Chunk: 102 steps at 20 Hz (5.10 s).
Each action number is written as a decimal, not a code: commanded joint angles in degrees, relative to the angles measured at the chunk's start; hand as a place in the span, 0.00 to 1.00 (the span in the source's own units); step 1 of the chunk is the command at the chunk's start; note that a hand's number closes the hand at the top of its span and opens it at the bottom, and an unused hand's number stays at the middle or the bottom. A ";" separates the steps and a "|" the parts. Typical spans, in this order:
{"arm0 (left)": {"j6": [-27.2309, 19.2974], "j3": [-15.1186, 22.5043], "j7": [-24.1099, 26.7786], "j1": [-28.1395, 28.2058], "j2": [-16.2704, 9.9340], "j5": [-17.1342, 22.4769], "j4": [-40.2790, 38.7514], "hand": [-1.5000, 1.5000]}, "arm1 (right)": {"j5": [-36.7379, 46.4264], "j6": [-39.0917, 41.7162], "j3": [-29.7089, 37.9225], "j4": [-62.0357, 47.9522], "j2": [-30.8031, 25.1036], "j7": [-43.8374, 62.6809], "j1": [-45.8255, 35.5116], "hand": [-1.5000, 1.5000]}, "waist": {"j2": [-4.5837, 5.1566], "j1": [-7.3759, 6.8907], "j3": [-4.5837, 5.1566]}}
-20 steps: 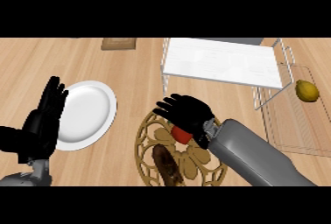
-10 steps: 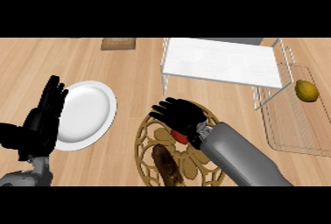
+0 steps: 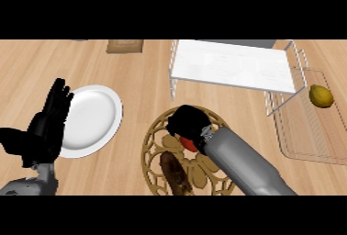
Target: Pick the bell pepper from the placemat and place it in the tiered shelf
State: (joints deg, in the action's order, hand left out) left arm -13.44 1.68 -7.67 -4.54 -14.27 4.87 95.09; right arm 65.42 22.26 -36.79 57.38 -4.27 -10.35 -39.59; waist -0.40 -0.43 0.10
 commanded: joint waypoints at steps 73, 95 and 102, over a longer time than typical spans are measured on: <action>2.20 -1.12 -3.54 2.13 4.65 -4.64 6.27 0.50 | -7.80 -56.17 45.04 2.19 3.08 50.43 -9.01 1.00 | 0.75 -1.01 -0.15; 1.17 -2.01 -2.73 -0.21 7.38 -8.06 1.58 0.50 | -20.48 -55.29 48.12 13.06 -0.84 44.74 -8.55 0.00 | 0.21 0.84 -0.09; 5.66 -6.52 1.37 2.15 3.96 -4.20 -0.37 0.50 | -22.87 -45.53 52.11 35.13 -7.31 56.64 3.48 0.00 | -0.15 1.99 -0.05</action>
State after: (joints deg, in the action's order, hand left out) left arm -9.00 -3.78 -8.58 -3.46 -9.64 0.15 96.30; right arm 43.28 -27.84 14.20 81.79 -9.21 40.25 -41.62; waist -0.43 1.07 0.03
